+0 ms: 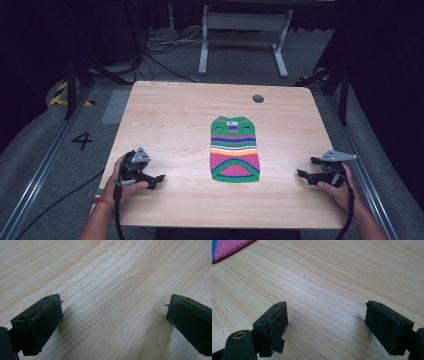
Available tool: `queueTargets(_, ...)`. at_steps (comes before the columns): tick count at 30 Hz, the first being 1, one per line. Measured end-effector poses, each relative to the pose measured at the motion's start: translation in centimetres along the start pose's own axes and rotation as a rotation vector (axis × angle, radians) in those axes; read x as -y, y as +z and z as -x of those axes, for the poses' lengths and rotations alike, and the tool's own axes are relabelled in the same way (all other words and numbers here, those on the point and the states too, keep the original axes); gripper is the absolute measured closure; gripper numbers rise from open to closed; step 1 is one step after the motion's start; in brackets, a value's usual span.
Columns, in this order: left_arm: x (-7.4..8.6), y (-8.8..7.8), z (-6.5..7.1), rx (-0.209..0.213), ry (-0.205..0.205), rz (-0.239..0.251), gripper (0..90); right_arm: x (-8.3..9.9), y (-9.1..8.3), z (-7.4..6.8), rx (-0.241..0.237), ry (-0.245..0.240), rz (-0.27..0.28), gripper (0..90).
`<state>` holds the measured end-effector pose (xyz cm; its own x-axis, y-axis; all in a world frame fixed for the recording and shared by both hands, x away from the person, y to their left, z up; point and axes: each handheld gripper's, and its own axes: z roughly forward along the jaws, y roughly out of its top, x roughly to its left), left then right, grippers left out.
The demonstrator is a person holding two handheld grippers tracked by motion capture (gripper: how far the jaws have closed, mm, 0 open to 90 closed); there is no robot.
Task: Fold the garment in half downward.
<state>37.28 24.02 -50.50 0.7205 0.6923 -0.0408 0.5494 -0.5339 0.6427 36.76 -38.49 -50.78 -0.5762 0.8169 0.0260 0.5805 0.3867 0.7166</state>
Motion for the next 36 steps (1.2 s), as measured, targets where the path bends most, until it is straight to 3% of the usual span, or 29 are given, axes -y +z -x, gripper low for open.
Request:
queueTargets(19,-0.2,0.1,0.1,-0.008,-0.021,-0.001,1.1,0.1,-0.1,0.0,0.006,-0.002,0.0,18.6)
queueTargets(23,-0.4,0.2,0.0,-0.022,-0.035,0.001,4.3,-0.2,-0.2,-0.1,0.0,-0.007,-0.012,23.7)
queueTargets(25,-0.8,0.1,0.0,-0.035,-0.047,0.005,10.8,-0.7,-0.1,-0.3,-0.003,-0.025,-0.015,25.1)
queueTargets(27,-1.4,0.0,0.0,-0.021,-0.054,0.008,23.6,-1.6,0.2,-0.5,-0.02,-0.034,-0.014,26.2)
queueTargets(29,-2.0,0.1,0.0,-0.024,-0.039,-0.002,18.3,-2.5,0.4,-0.7,-0.033,-0.048,-0.008,27.3)
queueTargets(34,-4.2,0.6,0.2,-0.026,0.02,-0.007,22.4,-5.6,1.0,-1.3,-0.064,-0.072,0.021,32.5)
queueTargets(36,-5.0,0.7,0.1,-0.012,0.024,0.0,23.2,-7.0,1.4,-1.4,-0.057,-0.083,0.026,34.3)
